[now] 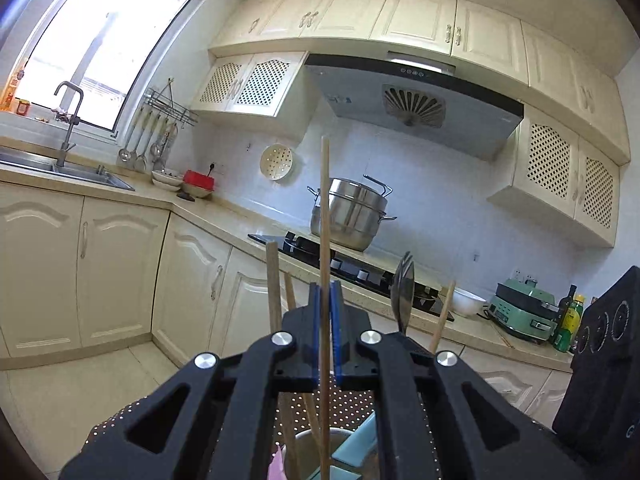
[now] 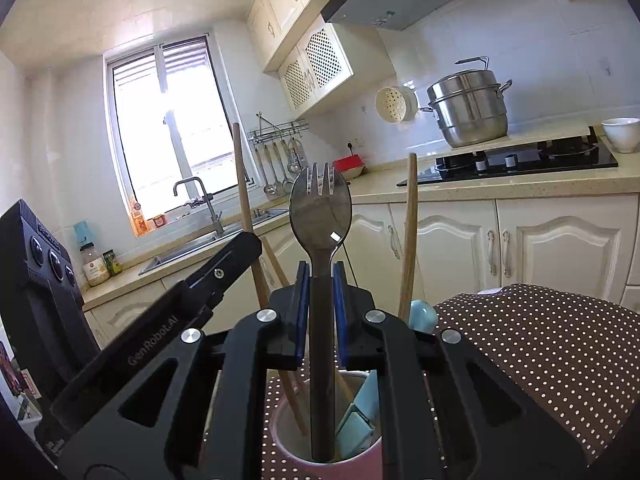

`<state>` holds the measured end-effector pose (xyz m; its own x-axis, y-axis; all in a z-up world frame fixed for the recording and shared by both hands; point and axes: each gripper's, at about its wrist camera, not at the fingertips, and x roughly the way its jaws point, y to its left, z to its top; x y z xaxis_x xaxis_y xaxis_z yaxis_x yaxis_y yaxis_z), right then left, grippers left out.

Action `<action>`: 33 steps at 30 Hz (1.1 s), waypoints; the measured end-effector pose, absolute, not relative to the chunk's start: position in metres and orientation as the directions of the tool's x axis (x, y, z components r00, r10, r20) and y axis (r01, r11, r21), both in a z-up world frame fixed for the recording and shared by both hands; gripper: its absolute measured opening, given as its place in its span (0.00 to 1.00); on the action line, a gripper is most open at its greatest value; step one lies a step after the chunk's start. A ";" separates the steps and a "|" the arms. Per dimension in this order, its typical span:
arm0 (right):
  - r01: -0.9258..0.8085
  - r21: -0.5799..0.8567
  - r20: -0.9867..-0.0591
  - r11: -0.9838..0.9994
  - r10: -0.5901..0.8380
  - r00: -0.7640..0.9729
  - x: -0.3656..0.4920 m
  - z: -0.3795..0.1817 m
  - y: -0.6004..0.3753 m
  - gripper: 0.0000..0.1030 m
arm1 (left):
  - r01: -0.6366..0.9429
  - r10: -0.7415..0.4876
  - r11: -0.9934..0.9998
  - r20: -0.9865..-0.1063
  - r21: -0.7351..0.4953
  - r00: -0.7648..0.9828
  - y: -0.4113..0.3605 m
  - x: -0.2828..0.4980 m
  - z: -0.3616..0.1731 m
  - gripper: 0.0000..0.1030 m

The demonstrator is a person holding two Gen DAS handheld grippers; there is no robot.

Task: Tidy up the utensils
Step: 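Lower the chopstick and fork into the pink cup and open both tools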

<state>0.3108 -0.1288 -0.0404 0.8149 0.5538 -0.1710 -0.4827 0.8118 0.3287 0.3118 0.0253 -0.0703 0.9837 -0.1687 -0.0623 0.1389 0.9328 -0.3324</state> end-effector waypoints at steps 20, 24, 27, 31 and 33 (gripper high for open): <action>-0.455 0.280 -0.210 0.846 0.516 0.831 0.283 -0.051 -0.132 0.12 | 0.137 -0.200 0.953 -0.217 -0.271 0.956 0.026 0.279 -0.097 0.07; -0.451 0.275 -0.220 0.849 0.512 0.830 0.275 -0.049 -0.133 0.12 | 0.122 -0.192 0.949 -0.226 -0.291 0.955 0.033 0.268 -0.095 0.33; -0.450 0.268 -0.229 0.852 0.509 0.830 0.269 -0.048 -0.133 0.12 | 0.092 -0.156 0.960 -0.234 -0.266 0.960 0.035 0.260 -0.091 0.37; -0.447 0.262 -0.237 0.855 0.506 0.829 0.264 -0.048 -0.132 0.12 | 0.050 -0.116 0.969 -0.267 -0.242 0.957 0.039 0.256 -0.090 0.43; -0.445 0.257 -0.243 0.858 0.503 0.829 0.261 -0.047 -0.132 0.12 | 0.032 -0.100 0.972 -0.287 -0.234 0.953 0.039 0.256 -0.090 0.43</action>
